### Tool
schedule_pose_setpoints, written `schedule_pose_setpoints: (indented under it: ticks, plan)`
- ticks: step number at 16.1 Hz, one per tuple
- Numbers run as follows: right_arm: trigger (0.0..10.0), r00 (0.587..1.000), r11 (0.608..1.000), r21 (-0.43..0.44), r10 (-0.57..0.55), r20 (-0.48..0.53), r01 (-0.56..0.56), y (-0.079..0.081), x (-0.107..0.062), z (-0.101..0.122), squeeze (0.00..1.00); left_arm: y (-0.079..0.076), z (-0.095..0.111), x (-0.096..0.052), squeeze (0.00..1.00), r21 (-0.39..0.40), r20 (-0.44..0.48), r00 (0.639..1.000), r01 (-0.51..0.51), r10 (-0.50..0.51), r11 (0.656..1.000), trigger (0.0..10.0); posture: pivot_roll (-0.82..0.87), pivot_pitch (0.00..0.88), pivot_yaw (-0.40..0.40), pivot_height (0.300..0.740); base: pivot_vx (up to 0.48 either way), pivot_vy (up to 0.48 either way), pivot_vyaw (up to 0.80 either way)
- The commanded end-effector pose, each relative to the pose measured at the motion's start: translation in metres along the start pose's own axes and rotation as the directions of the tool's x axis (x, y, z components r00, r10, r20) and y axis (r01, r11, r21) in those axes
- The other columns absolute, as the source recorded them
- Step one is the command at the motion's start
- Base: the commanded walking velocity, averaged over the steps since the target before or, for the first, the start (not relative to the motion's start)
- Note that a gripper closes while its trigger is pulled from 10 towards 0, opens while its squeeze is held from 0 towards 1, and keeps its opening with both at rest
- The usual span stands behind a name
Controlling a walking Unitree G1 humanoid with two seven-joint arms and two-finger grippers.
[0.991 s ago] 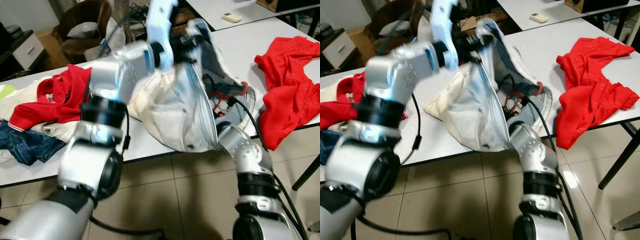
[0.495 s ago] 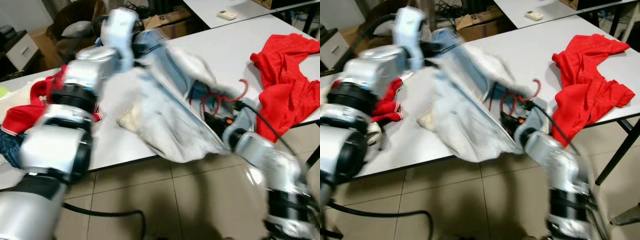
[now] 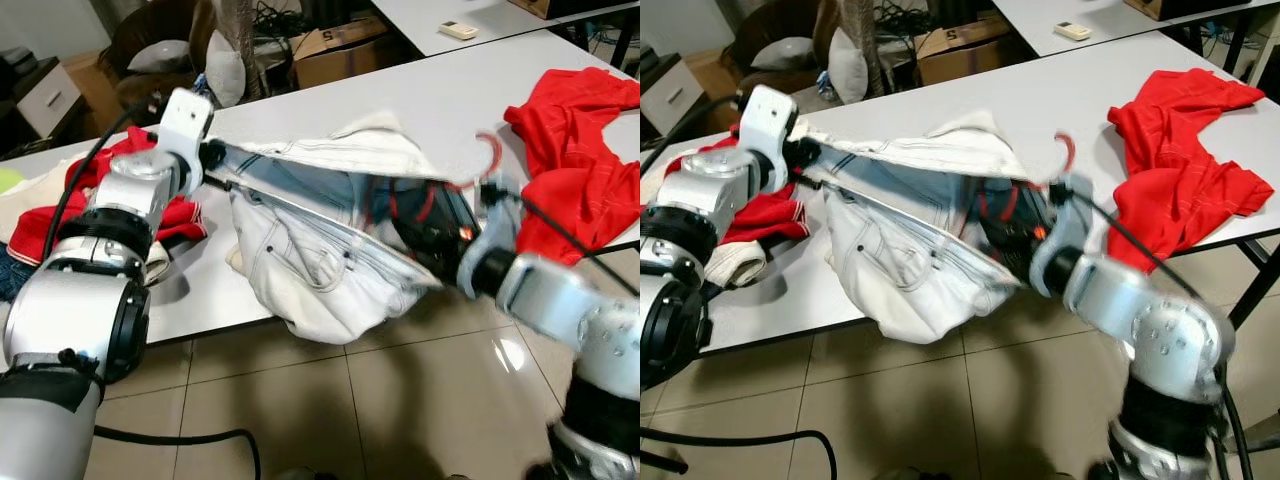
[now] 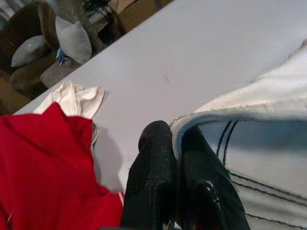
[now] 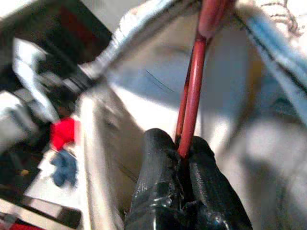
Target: Hang hanger
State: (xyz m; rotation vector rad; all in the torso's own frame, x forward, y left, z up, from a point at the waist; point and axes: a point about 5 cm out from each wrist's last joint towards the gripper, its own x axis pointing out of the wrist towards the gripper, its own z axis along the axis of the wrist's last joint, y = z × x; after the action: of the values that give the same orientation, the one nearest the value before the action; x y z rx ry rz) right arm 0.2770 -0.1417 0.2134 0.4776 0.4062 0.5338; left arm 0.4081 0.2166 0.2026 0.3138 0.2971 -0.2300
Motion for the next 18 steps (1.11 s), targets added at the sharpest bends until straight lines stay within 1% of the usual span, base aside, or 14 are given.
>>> schedule_pose_setpoints:
  ticks: [1, 3, 4, 6, 7, 8, 9, 10, 11, 13, 14, 15, 16, 18]
  plan:
    - [10.0, 0.996, 0.997, -0.039, 0.072, 0.057, -0.07, 0.016, -0.006, 0.018, 0.0, 0.014, -0.026, -0.007, 0.0, 0.023, -0.084, 0.995, -0.055, 0.057, 0.998, 0.0, -0.14, 0.0, 0.207, 0.74, 0.0, 0.0, 0.0]
    - [10.0, 0.982, 0.988, -0.095, 0.137, 0.129, -0.125, 0.033, -0.007, 0.047, 0.0, -0.005, -0.058, -0.004, 0.0, 0.061, -0.16, 0.987, 0.036, -0.025, 0.997, 0.0, -0.14, 0.0, 0.21, 0.74, 0.0, 0.0, 0.0]
    - [10.0, 0.968, 0.979, -0.124, 0.18, 0.173, -0.159, 0.043, -0.007, 0.069, 0.0, -0.023, -0.081, -0.003, 0.0, 0.036, -0.204, 0.974, 0.107, -0.098, 0.994, 0.0, -0.15, 0.0, 0.212, 0.74, 0.0, 0.0, 0.0]
    - [10.0, 0.958, 0.975, -0.14, 0.198, 0.206, -0.171, 0.048, -0.008, 0.087, 0.0, -0.042, -0.103, -0.004, 0.0, -0.026, -0.236, 0.957, 0.166, -0.168, 0.986, 0.0, -0.14, 0.0, 0.204, 0.74, 0.0, 0.0, 0.0]
    - [10.0, 0.952, 0.969, -0.156, 0.223, 0.21, -0.192, 0.054, -0.009, 0.095, 0.0, -0.055, -0.126, -0.009, 0.0, -0.066, -0.269, 0.94, 0.201, -0.212, 0.977, 0.0, -0.13, 0.0, 0.193, 0.74, 0.0, 0.0, 0.0]
    - [10.0, 0.948, 0.963, -0.17, 0.243, 0.206, -0.21, 0.057, -0.01, 0.1, 0.0, -0.064, -0.147, -0.016, 0.0, -0.099, -0.295, 0.925, 0.222, -0.241, 0.97, 0.0, -0.13, 0.0, 0.176, 0.74, 0.0, 0.0, 0.8]
    - [10.0, 0.945, 0.955, -0.189, 0.265, 0.19, -0.23, 0.06, -0.011, 0.102, 0.0, -0.066, -0.165, -0.024, 0.0, -0.123, -0.314, 0.915, 0.226, -0.254, 0.966, 0.0, -0.12, 0.0, 0.169, 0.74, 0.0, 0.0, 0.8]
    - [10.0, 0.941, 0.944, -0.208, 0.292, 0.168, -0.256, 0.064, -0.012, 0.104, 0.0, -0.064, -0.179, -0.033, 0.0, -0.15, -0.318, 0.915, 0.211, -0.249, 0.966, 0.0, -0.12, 0.0, 0.162, 0.74, 0.0, 0.0, 0.79]
    - [10.0, 0.939, 0.936, -0.221, 0.31, 0.153, -0.273, 0.066, -0.013, 0.106, 0.0, -0.061, -0.187, -0.04, 0.0, -0.171, -0.302, 0.921, 0.201, -0.245, 0.965, 0.0, -0.12, 0.0, 0.156, 0.74, 0.0, 0.0, 0.79]
    - [10.0, 0.933, 0.925, -0.236, 0.334, 0.133, -0.298, 0.069, -0.014, 0.109, 0.0, -0.055, -0.194, -0.052, 0.0, -0.211, -0.235, 0.942, 0.19, -0.239, 0.959, 0.0, -0.11, 0.0, 0.143, 0.74, 0.0, 0.0, 0.79]
    - [10.0, 0.925, 0.913, -0.252, 0.359, 0.121, -0.321, 0.073, -0.014, 0.113, 0.0, -0.051, -0.197, -0.063, 0.0, -0.239, -0.17, 0.958, 0.187, -0.231, 0.953, 0.0, -0.1, 0.0, 0.131, 0.74, 0.0, 0.0, 0.79]
    - [10.0, 0.917, 0.902, -0.264, 0.382, 0.117, -0.342, 0.077, -0.015, 0.116, 0.0, -0.048, -0.199, -0.073, 0.0, -0.267, -0.124, 0.964, 0.194, -0.234, 0.944, 0.0, -0.1, 0.0, 0.128, 0.74, 0.0, 0.0, 0.79]
    - [10.0, 0.901, 0.885, -0.282, 0.416, 0.12, -0.371, 0.083, -0.016, 0.119, 0.0, -0.045, -0.205, -0.085, 0.0, -0.286, -0.101, 0.968, 0.192, -0.229, 0.939, 0.0, -0.09, 0.0, 0.118, 0.74, 0.0, 0.0, 0.79]
    - [10.0, 0.883, 0.865, -0.285, 0.458, 0.106, -0.414, 0.088, -0.017, 0.121, 0.0, -0.044, -0.211, -0.099, 0.0, -0.302, -0.083, 0.97, 0.195, -0.229, 0.933, 0.0, -0.07, 0.0, 0.105, 0.74, 0.0, 0.0, 0.78]
